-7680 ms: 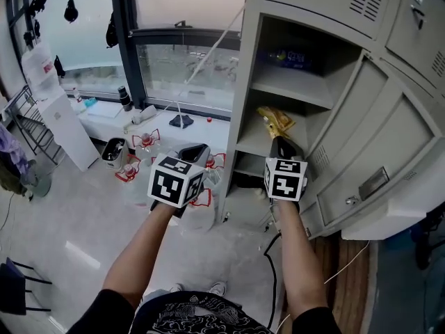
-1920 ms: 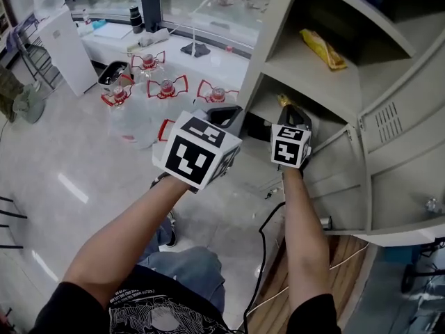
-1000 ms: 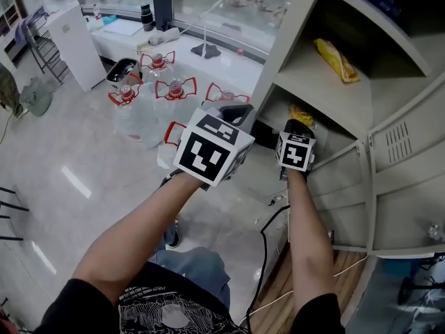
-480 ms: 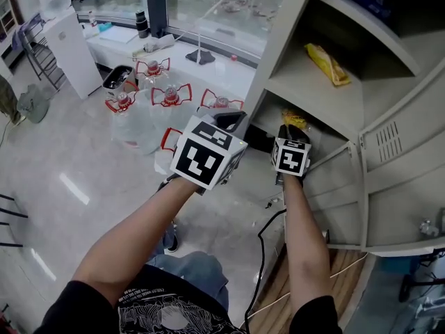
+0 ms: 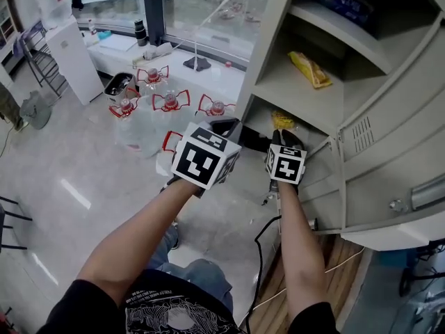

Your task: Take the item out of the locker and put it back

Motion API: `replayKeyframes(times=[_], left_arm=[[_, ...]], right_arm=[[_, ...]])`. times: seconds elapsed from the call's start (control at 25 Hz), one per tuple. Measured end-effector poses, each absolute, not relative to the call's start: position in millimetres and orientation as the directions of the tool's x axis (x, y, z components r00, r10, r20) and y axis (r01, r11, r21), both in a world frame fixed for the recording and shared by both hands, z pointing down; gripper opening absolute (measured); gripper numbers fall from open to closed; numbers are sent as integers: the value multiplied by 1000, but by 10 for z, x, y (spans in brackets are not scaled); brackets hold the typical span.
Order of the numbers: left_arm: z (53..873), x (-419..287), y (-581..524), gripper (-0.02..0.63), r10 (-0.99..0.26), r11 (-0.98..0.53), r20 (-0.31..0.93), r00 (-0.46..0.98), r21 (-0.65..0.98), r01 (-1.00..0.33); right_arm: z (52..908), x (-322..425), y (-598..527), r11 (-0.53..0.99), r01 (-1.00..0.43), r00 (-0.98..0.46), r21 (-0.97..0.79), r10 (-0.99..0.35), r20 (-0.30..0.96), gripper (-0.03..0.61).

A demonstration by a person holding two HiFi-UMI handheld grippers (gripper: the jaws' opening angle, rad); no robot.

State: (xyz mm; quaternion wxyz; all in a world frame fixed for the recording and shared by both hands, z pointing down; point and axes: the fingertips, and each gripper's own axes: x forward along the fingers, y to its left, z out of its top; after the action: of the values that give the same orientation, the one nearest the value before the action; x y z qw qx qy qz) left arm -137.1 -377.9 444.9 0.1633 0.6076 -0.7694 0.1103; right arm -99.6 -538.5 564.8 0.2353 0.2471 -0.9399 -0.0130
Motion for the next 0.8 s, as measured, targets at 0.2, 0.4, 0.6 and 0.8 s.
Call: replayKeyframes(times=[0.2,0.4,0.6,0.8], left_arm=[[4261,-1208,-3648,2,-898,255,378,-227,24,-967],[4080,-1064,-3462,2,-892,285,368,-262,8,-959],[3886,-941,-3272,2,-896,291,355,-266,18,-956],[3704,-963,-3068,2,-904,288,332,-269,8,-958]], right_arm=[[5374,-821,-5113,889,-445,-792,104,-445,418,80],[5069,-642,-4792,905,-416,-819,88,-415,396,61],[4755,-486,-4581,909,-406,-835,90,-409,369,61],[4430,-360,-4394,901,-421,-836,104,-430,341,61]])
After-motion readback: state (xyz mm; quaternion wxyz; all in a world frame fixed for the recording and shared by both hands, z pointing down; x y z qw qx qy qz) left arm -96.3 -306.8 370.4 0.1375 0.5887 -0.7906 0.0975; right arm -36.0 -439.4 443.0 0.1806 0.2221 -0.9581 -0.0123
